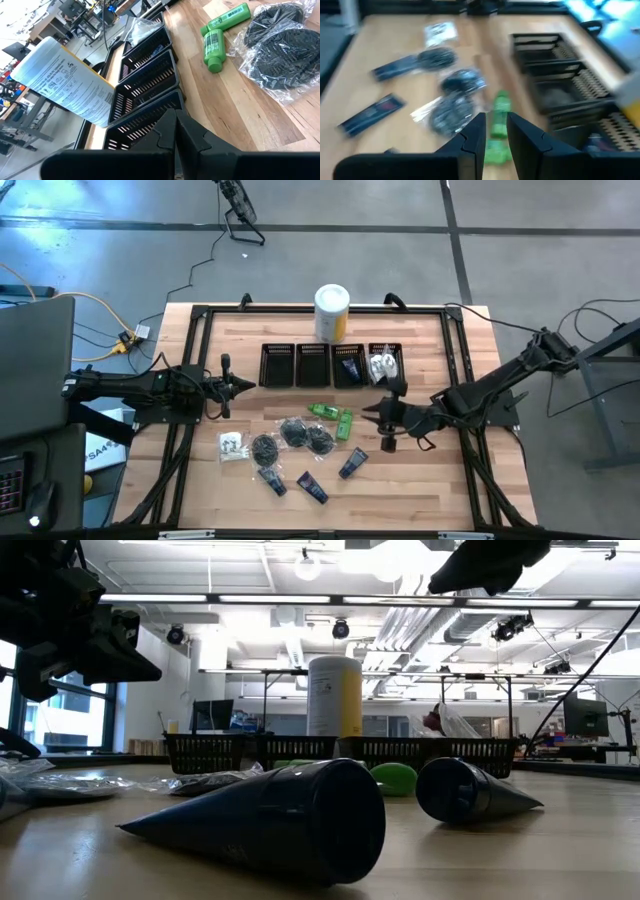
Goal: Pick & Place Travel size toiletries
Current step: Put the right shampoo into the middle left black bin
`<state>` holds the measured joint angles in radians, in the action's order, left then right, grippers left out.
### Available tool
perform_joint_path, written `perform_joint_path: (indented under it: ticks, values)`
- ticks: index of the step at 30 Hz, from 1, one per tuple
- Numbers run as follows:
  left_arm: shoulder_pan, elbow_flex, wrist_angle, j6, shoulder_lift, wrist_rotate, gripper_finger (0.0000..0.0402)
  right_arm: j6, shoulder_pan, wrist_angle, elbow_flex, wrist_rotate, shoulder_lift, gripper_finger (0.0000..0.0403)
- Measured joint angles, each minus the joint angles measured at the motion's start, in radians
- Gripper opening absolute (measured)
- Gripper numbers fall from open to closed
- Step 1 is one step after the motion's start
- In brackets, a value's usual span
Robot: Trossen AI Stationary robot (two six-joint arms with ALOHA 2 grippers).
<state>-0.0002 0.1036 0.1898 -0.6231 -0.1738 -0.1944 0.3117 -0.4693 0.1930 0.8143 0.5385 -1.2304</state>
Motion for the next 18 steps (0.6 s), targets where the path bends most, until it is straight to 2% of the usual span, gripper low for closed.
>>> perform_joint_path:
  ticks: [4,9,18]
  values:
    - [0.000,0.000,0.000,0.000,0.000,0.000,0.0001,-0.002,0.000,0.003,0.000,-0.099,0.000,0.0070]
    - [0.000,0.000,0.000,0.000,0.000,0.000,0.0001,0.015,0.001,0.002,0.000,-0.152,0.000,0.0070]
    - [0.000,0.000,0.000,0.000,0.000,0.000,0.0001,0.026,0.014,-0.106,0.000,-0.078,0.000,0.0070]
